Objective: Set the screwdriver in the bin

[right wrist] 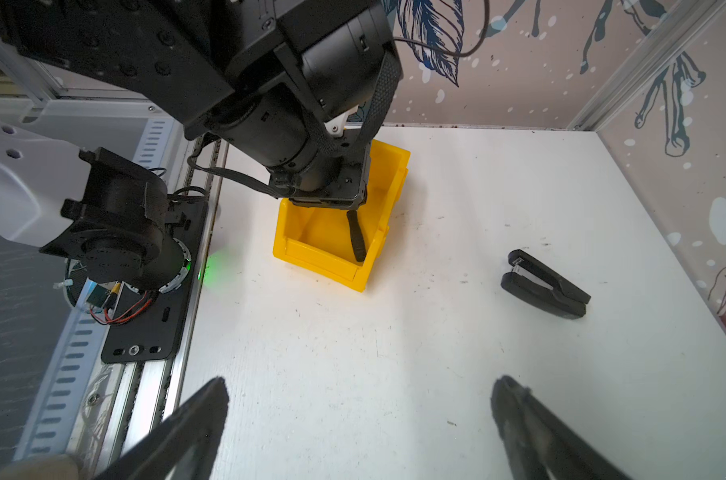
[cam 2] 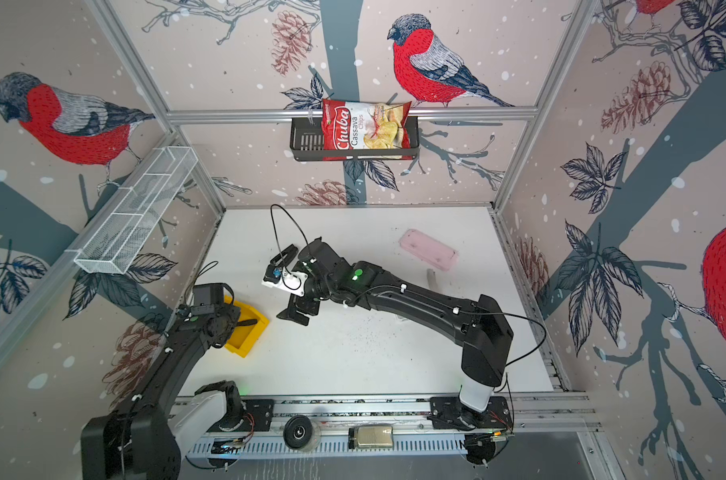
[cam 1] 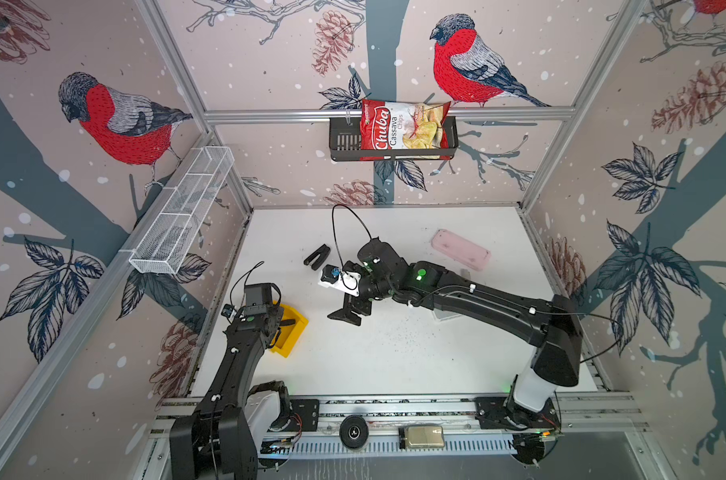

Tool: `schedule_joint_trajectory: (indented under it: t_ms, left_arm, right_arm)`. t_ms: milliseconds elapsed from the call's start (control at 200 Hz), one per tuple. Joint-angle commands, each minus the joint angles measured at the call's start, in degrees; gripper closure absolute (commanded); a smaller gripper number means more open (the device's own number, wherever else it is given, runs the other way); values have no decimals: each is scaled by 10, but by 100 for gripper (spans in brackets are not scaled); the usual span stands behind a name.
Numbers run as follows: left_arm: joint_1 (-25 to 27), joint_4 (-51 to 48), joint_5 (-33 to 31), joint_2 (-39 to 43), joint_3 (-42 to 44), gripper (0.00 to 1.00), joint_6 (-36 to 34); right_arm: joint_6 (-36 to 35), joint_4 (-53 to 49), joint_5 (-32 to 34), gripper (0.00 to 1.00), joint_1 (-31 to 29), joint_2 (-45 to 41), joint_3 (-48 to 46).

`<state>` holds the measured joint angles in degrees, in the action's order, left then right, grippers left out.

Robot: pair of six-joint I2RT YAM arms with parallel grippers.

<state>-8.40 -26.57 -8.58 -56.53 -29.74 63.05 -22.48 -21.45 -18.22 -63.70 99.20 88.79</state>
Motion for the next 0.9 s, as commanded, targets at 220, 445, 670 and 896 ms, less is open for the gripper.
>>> schedule_joint_trajectory:
  t_ms: [220,445,670,896]
  left_arm:
    - [-2,9,34,36,-44,38,-50]
    - [-2,61,43,29,-73,15,-145]
    - [-1,158,83,2,-80,4,-274]
    - [-1,290,105,-14,-58,4,-405]
  right_arm:
    - [24,22,6,0,16,-21,-9]
    - [69,85,-8,0,63,-65,-66]
    - [140,175,6,0,123,-118,-140]
    - [245,287,63,0,196,-184,-245]
